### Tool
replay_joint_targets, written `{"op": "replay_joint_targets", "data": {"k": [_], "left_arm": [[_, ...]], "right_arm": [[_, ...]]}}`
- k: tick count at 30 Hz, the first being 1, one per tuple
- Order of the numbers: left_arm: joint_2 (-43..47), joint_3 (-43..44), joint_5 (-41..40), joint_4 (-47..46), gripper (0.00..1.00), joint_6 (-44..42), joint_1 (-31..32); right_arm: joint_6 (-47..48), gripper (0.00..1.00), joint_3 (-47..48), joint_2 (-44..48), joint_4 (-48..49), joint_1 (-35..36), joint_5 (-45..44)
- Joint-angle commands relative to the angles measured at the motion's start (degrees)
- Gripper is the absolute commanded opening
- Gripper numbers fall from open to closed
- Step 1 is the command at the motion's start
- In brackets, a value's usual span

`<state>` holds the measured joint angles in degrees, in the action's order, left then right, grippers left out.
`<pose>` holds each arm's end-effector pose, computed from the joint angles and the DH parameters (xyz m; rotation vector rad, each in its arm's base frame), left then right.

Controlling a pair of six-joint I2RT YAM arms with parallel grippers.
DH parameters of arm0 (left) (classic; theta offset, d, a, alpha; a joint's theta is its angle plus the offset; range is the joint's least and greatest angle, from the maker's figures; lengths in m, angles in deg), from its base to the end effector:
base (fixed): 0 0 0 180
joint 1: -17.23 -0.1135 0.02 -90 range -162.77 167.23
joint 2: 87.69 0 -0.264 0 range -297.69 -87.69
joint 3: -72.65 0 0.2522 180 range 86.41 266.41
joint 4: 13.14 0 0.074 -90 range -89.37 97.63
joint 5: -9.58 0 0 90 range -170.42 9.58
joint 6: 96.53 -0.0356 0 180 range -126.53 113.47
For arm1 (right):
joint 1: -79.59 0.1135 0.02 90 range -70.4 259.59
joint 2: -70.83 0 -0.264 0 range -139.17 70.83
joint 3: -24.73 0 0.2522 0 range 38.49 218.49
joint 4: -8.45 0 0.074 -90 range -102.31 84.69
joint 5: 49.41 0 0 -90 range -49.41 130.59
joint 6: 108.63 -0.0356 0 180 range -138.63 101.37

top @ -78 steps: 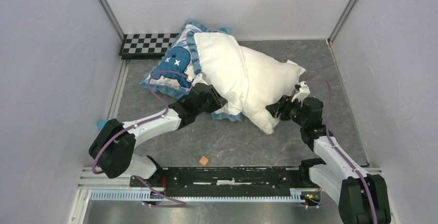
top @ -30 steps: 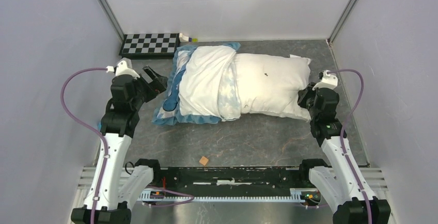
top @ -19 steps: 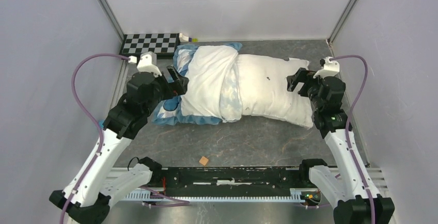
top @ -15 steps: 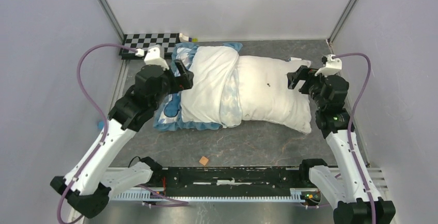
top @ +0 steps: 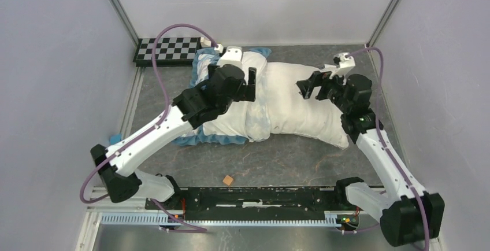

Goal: Remove the pillowcase from the pillow

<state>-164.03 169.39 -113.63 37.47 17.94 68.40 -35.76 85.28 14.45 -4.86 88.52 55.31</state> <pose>0.1931 -0.2088 0.4057 0.1272 2.0089 -0.2320 0.2282 0.0450 0.3345 -0.0668 1.7561 0.5554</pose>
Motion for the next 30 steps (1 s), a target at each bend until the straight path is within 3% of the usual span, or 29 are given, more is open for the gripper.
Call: {"op": "replay_joint_targets", "data": {"k": [1,5,14,20,22,25,30], "left_arm": [[-5.2,5.6,-1.3,-0.6,1.0,-4.0,1.7],[-12.2,10.9,1.6,0.7,1.0,-4.3,2.4],[-28.2,20.2,-2.6,6.3,1.0,-2.5,2.4],[-27.6,11.6,3.5,5.1,1.0,1.4,-4.4],[-24.8,6.4,0.9,3.9,0.94,2.8,-5.8],[-17.7,-3.5,-3.3,-0.3,0.78,5.0,-8.2],[-6.6,-15.3,-2.5,-3.6,0.52,6.2,-15.3]], "right_arm": [[1.4,0.98,1.6,-5.3,4.7,6.0,2.9],[1.9,0.98,1.3,-8.7,5.3,8.8,1.9],[0.1,0.98,-4.8,-10.9,7.3,8.8,-1.8],[0.8,0.98,-7.9,-10.9,6.8,8.8,-5.4],[1.6,0.98,-8.2,-11.3,5.4,8.8,-7.7],[2.5,0.98,-7.5,-12.5,2.2,8.7,-12.8],[3.4,0.98,-6.3,-14.1,-1.9,7.9,-18.4]]}}
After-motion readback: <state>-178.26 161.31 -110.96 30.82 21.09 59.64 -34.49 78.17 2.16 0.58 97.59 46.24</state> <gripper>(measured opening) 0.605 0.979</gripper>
